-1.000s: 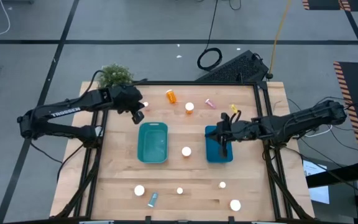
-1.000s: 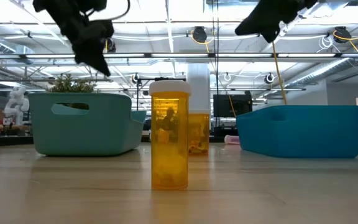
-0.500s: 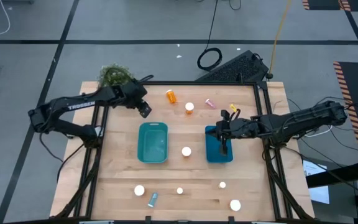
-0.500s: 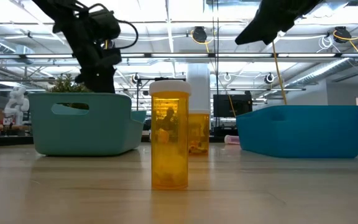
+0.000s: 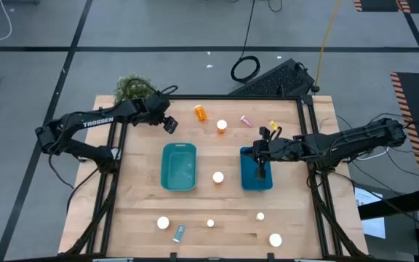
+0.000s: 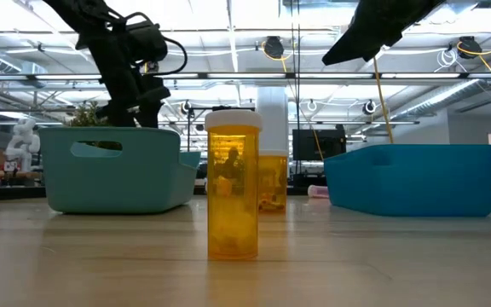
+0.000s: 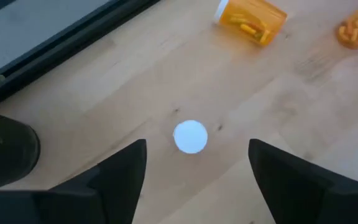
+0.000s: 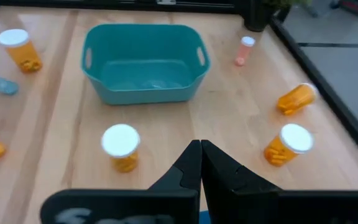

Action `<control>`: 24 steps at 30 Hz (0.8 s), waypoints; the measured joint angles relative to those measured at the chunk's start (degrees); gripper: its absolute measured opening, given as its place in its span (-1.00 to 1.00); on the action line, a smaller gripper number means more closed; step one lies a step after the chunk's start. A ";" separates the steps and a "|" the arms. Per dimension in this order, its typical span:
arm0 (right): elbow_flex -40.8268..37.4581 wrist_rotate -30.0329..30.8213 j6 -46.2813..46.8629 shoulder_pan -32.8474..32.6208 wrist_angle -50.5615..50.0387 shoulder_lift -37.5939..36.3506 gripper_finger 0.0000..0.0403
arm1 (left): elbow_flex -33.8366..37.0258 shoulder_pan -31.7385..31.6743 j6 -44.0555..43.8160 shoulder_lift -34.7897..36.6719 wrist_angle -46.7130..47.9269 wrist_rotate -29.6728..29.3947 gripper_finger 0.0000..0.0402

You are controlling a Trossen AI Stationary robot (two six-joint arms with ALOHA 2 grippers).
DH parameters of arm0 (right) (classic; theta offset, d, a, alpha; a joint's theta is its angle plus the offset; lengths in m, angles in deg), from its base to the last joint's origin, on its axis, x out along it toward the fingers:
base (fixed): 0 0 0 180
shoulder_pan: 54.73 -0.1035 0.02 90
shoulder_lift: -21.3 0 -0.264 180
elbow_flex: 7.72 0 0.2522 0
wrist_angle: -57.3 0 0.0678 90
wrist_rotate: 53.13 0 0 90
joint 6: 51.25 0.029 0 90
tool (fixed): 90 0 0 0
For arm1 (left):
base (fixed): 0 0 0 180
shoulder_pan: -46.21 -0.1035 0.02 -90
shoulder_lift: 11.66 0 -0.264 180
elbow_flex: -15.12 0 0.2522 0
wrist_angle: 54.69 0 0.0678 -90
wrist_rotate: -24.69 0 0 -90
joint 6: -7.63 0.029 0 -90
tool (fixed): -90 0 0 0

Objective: Pick and place medicine bottles into bin by pill shape (circle, oval)
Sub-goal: Put the top left small pink pill bottle into the green bin

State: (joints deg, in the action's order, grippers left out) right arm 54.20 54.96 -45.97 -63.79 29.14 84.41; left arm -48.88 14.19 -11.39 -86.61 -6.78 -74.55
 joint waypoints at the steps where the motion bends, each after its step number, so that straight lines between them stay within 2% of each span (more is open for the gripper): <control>1: 0.00 0.05 0.00 0.00 0.00 0.00 -1.00 | -0.01 -0.11 -0.14 -0.50 -0.49 0.02 0.43; 8: 0.00 -0.03 0.00 -0.02 1.14 0.00 -1.00 | -0.50 -0.21 -0.81 -4.59 -0.38 -0.08 0.43; 15: 0.00 -0.11 -0.17 -0.02 3.23 0.00 -1.00 | -4.13 -0.21 1.22 -8.59 -0.51 0.25 0.43; 24: 0.00 -0.13 -0.22 -0.02 3.34 0.00 -1.00 | -7.63 -1.56 2.40 -10.74 5.52 0.25 0.43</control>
State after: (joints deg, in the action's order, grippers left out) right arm 54.20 54.83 -46.19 -63.81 32.49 84.41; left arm -56.51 12.63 -8.99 -97.35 -1.26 -74.30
